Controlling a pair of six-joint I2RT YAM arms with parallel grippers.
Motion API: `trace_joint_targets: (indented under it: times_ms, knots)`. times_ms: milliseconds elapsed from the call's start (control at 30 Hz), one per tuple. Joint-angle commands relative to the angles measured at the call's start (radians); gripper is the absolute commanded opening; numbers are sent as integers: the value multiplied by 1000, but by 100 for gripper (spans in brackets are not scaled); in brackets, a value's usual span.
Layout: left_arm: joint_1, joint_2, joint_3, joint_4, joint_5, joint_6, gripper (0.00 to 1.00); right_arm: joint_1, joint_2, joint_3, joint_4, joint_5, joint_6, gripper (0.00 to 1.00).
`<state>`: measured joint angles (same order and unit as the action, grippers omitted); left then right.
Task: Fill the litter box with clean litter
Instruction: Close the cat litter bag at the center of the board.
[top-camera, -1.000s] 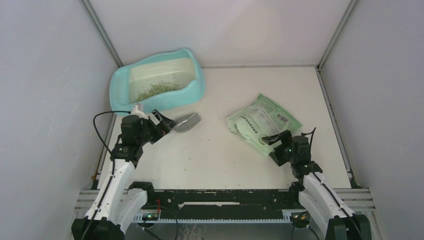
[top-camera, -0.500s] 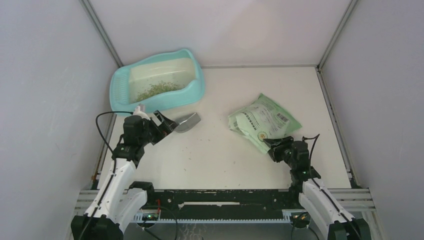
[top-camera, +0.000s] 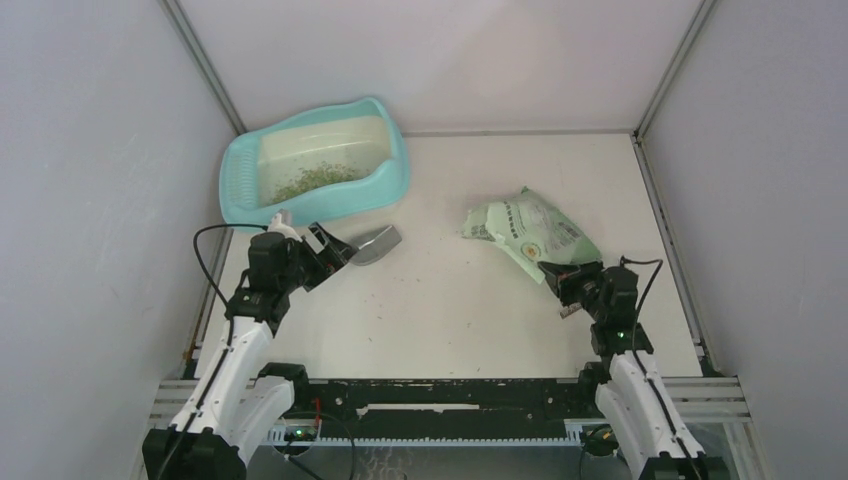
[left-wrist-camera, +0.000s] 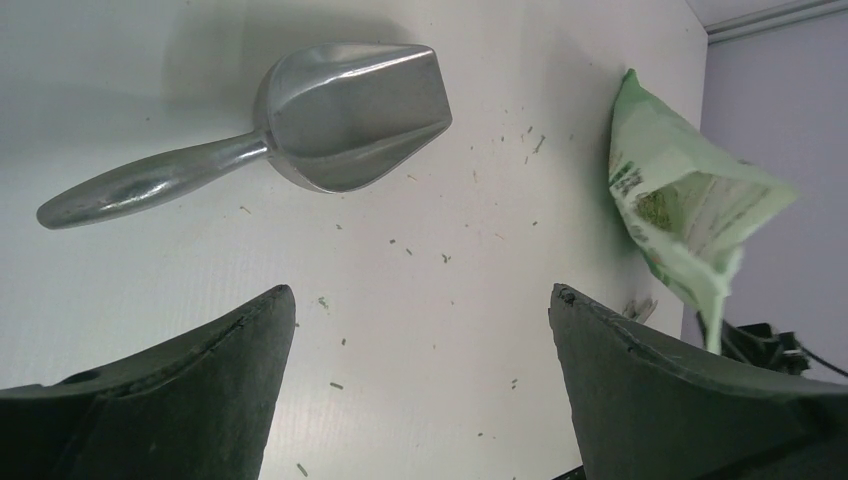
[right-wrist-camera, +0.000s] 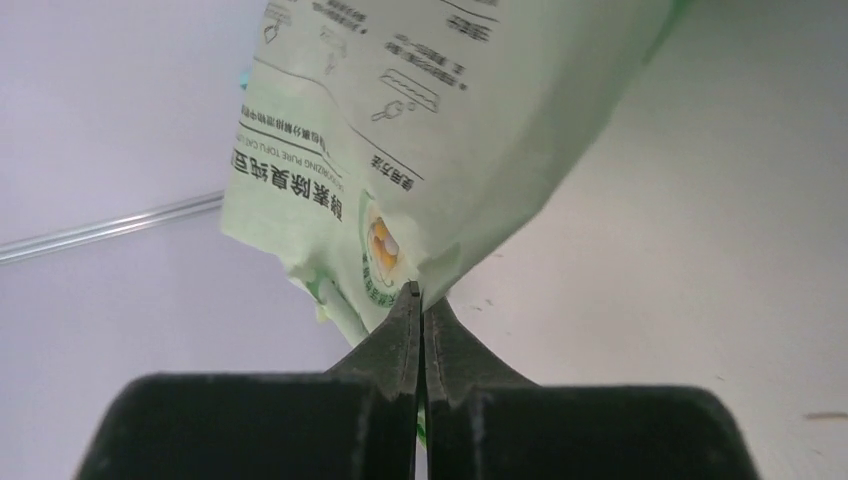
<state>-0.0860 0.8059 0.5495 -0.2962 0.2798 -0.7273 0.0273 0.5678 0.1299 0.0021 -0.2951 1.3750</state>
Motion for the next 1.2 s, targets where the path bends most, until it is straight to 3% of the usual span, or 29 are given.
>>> trace_joint_targets:
  times_ms: [0, 167, 300, 467, 900, 1067, 1167]
  knots:
    - [-6, -16, -26, 47, -2, -12, 100, -93, 158, 206, 104, -212, -77, 0]
    - [-6, -25, -20, 48, 1, -19, 100, -105, 413, 395, 277, -386, -28, 0]
    - [-6, -34, -12, 36, -3, -18, 100, -74, 485, 538, 288, -429, -11, 0]
    - [-6, -38, -12, 35, -9, -20, 100, -57, 492, 620, 308, -492, 20, 0]
    - [-6, -72, -17, 20, -36, -30, 100, -31, 474, 631, 543, -626, 213, 0]
    - [-7, -104, -21, -3, -54, -34, 100, 51, 484, 640, 632, -653, 280, 0]
    - [-6, -122, -28, -13, -56, -32, 100, 60, 457, 635, 570, -666, 230, 0]
